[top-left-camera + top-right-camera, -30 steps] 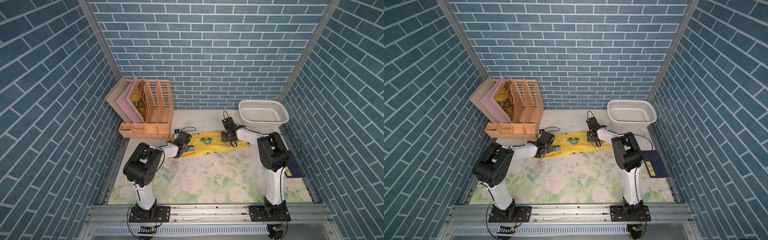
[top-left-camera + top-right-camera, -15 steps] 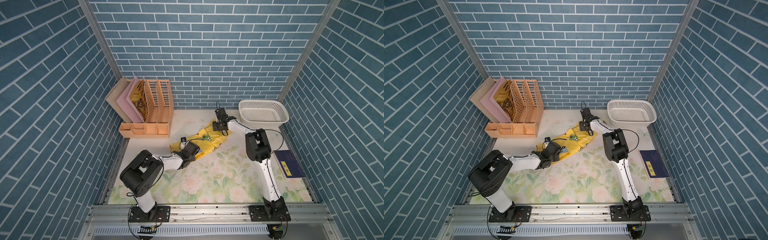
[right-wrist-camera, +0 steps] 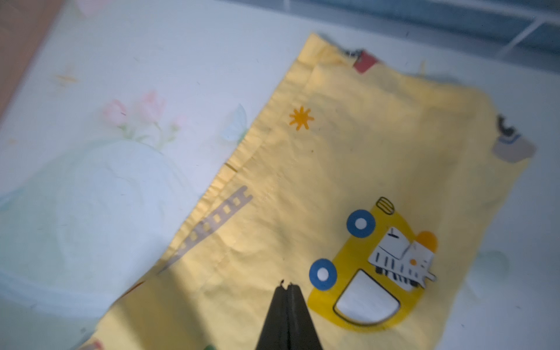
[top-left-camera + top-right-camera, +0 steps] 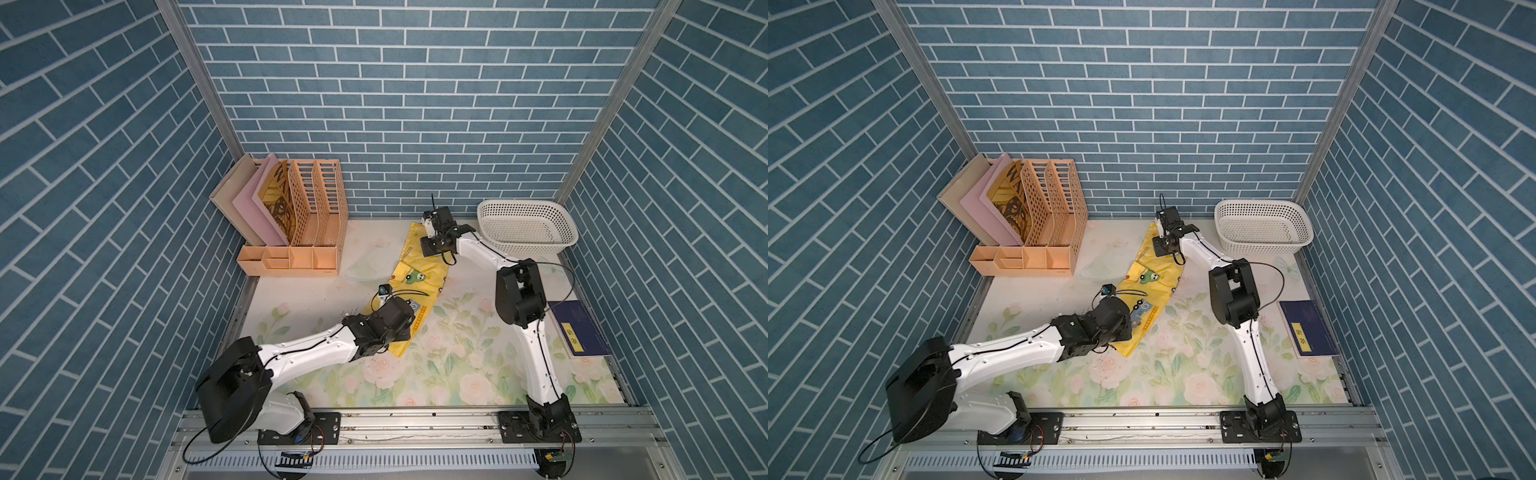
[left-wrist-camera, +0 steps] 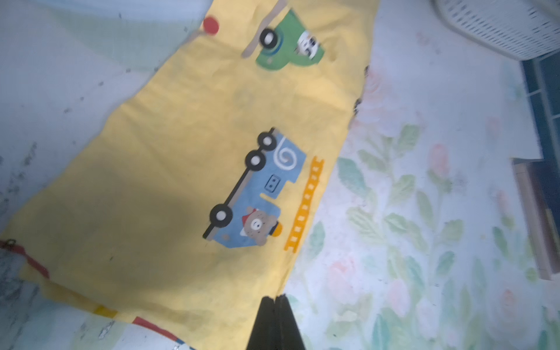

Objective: Roll up the pillowcase
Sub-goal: Adjust the pillowcase at the center of the board.

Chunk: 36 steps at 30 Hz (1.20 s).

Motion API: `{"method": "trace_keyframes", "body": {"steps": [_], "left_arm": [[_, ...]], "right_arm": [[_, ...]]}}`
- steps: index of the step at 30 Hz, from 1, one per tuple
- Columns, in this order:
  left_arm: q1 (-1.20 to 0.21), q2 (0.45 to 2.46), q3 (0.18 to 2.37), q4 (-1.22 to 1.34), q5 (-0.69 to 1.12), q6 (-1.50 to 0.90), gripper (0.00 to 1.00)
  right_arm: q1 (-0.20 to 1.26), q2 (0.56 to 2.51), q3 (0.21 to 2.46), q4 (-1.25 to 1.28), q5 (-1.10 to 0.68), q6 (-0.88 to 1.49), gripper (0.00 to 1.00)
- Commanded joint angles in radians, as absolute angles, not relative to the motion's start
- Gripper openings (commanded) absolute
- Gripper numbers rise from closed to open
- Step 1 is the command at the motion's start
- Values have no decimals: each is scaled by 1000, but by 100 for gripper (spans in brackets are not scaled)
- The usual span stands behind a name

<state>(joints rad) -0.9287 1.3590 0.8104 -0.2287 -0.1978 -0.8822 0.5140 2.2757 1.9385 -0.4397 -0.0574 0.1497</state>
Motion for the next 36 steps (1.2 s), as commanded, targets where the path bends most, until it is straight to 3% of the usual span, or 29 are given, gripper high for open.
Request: {"method": "trace_keyframes", "body": {"steps": [1, 3, 5, 7, 11, 14, 17, 24, 36], "left_arm": [[-866, 1357, 858, -264, -249, -792, 0], [-748, 1326, 838, -237, -215, -772, 0], [-637, 1277, 783, -153, -205, -749, 0], [-556, 1270, 770, -114, -245, -698, 0], [-446, 1344, 817, -143, -273, -639, 0], [-366, 1341, 785, -85, -246, -644, 0], [-348, 1321, 761, -74, -324, -649, 0], [-347, 1280, 685, -69, -316, -638, 0], [-402, 1191, 565, -141, -296, -635, 0]], "right_arm": [[552, 2050, 1720, -259, -132, 140, 12], [602, 1937, 1537, -135, -149, 159, 10], [675, 1852, 1388, -62, -87, 177, 1], [759, 1804, 1293, -43, 12, 175, 0], [874, 1816, 1276, -90, 45, 184, 0], [940, 1882, 1330, -146, -29, 181, 0], [981, 1938, 1337, -152, -92, 177, 0], [1019, 1999, 1314, -213, -121, 88, 0], [1019, 1872, 1085, -258, -185, 37, 0]]}}
